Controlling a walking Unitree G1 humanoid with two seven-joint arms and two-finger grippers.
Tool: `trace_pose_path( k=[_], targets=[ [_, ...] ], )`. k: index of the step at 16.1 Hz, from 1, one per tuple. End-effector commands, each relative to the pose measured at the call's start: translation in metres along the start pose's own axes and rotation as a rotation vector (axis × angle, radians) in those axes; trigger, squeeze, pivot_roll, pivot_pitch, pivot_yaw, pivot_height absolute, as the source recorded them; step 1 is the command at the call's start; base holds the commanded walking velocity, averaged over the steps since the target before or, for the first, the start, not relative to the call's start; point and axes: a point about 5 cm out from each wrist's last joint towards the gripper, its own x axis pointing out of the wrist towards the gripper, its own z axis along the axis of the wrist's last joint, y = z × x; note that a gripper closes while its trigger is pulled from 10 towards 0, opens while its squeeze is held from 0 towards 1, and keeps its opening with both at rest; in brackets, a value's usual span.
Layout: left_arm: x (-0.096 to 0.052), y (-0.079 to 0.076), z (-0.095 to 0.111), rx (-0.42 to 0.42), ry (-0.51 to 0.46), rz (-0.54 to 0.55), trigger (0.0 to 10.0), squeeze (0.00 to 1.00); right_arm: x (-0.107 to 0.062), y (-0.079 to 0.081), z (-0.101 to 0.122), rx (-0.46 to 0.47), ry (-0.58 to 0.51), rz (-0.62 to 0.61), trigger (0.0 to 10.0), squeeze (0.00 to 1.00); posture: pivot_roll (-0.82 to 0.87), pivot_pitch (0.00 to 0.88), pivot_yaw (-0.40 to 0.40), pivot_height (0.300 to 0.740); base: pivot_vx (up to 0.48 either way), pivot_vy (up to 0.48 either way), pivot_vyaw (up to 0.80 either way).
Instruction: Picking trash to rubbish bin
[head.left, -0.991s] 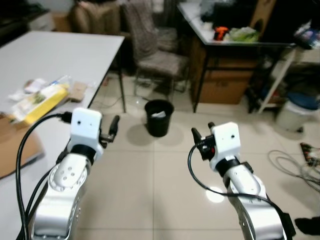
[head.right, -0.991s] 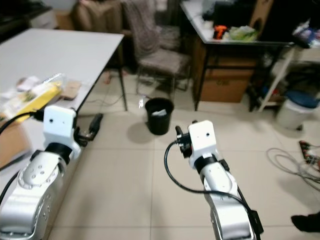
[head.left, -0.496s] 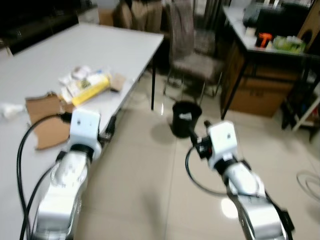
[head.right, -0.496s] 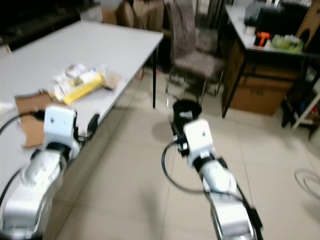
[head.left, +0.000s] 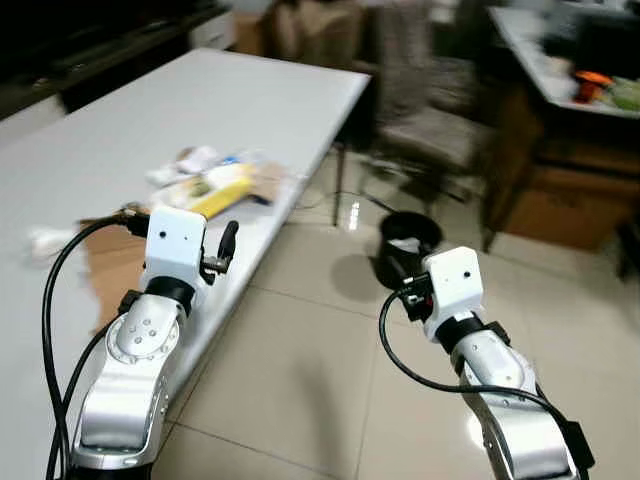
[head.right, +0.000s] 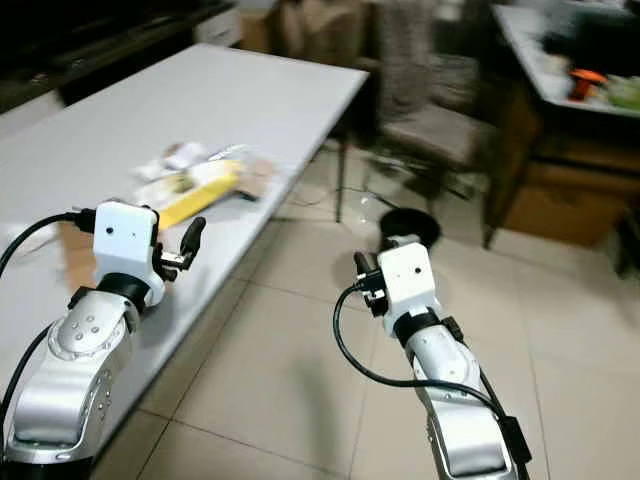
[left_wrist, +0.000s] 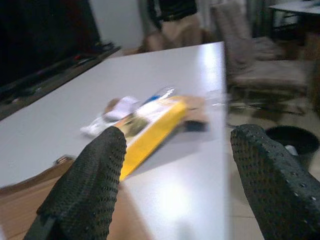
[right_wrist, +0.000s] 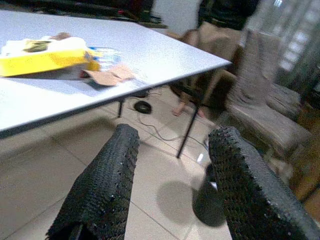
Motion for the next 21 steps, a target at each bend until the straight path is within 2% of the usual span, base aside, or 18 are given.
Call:
trace_pose_path(
  k=[1, 4, 7, 8, 13, 14, 15, 17, 19, 21],
  targets=[
    [0.001, 0.004, -0.002, 0.007, 0.012, 0.009, 10.0, 0.0, 0.0, 0.006, 0.001, 0.007, -0.003, 0.045, 10.0, 0.0, 0.0, 0.0, -0.033, 0.74, 0.322, 0.0, 0.0],
    [0.001, 0.008, -0.003, 0.009, 0.016, 0.031, 10.0, 0.0, 0.0, 0.016, 0.0, -0.02, 0.006, 0.12, 10.0, 0.0, 0.01, 0.0, -0.037, 0.74, 0.325, 0.0, 0.74],
    [0.001, 0.01, -0.004, 0.008, 0.021, 0.04, 10.0, 0.0, -0.001, 0.018, 0.0, 0.012, 0.003, 0.133, 10.0, 0.0, 0.01, 0.0, -0.038, 0.74, 0.323, 0.0, 0.53],
    [0.0, 0.01, -0.007, -0.034, 0.034, 0.043, 10.0, 0.0, -0.002, 0.016, -0.003, 0.025, 0.015, 0.11, 10.0, 0.0, 0.01, 0.0, -0.037, 0.74, 0.0, 0.0, 0.0],
    [0.003, 0.005, -0.025, -0.071, 0.119, 0.007, 10.0, 0.0, -0.005, 0.012, -0.005, 0.006, 0.015, 0.093, 10.0, 0.0, -0.01, 0.0, -0.028, 0.74, 0.0, 0.0, 0.0],
    [0.006, 0.004, -0.029, -0.128, 0.134, 0.011, 10.0, 0.0, -0.005, 0.011, -0.006, 0.005, 0.019, 0.086, 10.0, 0.0, 0.0, 0.0, -0.032, 0.74, 0.0, 0.0, 0.0],
    [0.011, 0.005, -0.037, -0.195, 0.163, 0.032, 10.0, 1.0, -0.004, 0.01, -0.007, 0.002, 0.021, 0.082, 10.0, 0.0, 0.0, 0.0, -0.034, 0.74, 0.0, 0.0, 0.0],
    [0.021, 0.01, -0.045, -0.24, 0.174, 0.065, 10.0, 1.0, -0.003, 0.009, -0.007, -0.003, 0.022, 0.079, 10.0, 0.0, -0.01, 0.0, -0.033, 0.74, 0.0, 0.0, 0.0],
    [0.037, 0.012, -0.052, -0.287, 0.207, 0.058, 10.0, 1.0, -0.002, 0.006, -0.007, -0.007, 0.022, 0.075, 10.0, 0.0, -0.01, 0.0, -0.031, 0.74, 0.0, 0.0, 0.0],
    [0.041, 0.013, -0.058, -0.28, 0.253, 0.043, 10.0, 1.0, -0.003, 0.005, -0.007, -0.012, 0.027, 0.073, 10.0, 0.0, -0.02, 0.0, -0.025, 0.74, 0.0, 0.0, 0.0]
  ],
)
